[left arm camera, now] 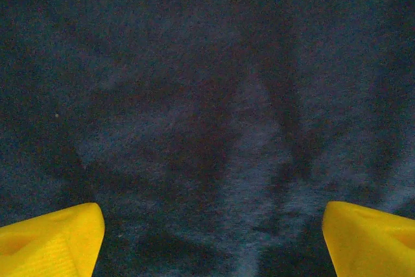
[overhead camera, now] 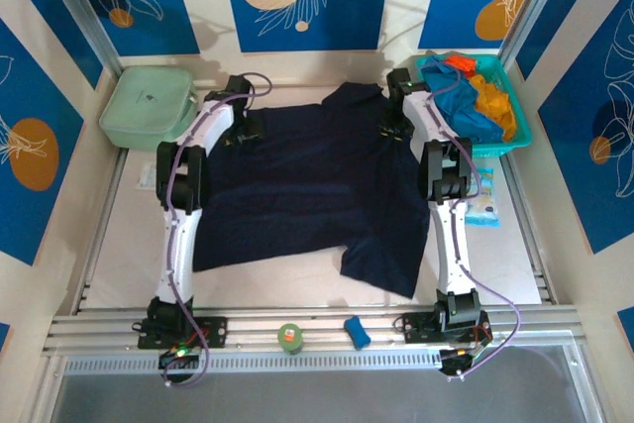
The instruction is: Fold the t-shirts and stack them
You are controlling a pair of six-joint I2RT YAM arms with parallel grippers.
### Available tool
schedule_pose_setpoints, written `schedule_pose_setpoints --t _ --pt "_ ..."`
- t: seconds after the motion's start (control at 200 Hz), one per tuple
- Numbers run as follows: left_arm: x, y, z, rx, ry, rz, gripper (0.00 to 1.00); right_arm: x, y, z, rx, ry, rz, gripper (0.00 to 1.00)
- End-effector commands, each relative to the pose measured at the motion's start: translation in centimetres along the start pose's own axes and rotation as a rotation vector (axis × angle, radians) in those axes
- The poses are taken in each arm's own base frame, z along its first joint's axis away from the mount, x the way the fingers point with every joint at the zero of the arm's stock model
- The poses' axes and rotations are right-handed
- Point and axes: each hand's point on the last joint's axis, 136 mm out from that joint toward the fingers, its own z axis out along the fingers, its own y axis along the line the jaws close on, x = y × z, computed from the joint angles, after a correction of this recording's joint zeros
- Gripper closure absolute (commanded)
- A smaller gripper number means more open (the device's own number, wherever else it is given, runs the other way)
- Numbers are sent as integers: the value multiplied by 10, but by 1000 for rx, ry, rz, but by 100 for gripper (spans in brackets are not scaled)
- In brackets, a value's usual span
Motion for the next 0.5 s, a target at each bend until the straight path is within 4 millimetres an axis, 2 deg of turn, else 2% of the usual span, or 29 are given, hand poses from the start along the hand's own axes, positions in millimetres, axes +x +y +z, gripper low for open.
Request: schedule_pose_setpoints --t 0.0,0.125,0.26,0.39,0.49 --pt "9 12 15 -11 68 0 13 8 6 13 -49 87 38 66" --pt "-2 17 12 -10 42 -12 12 -1 11 -4 -76 66 43 60" --pt "-15 13 -8 15 -6 -5 8 0 14 -42 -99 20 3 54" --pt "-29 -1 -49 87 -91 15 5 2 16 -99 -118 -76 -59 50" --pt "-38 -10 -104 133 -201 38 1 14 10 -138 -103 -134 -101 47"
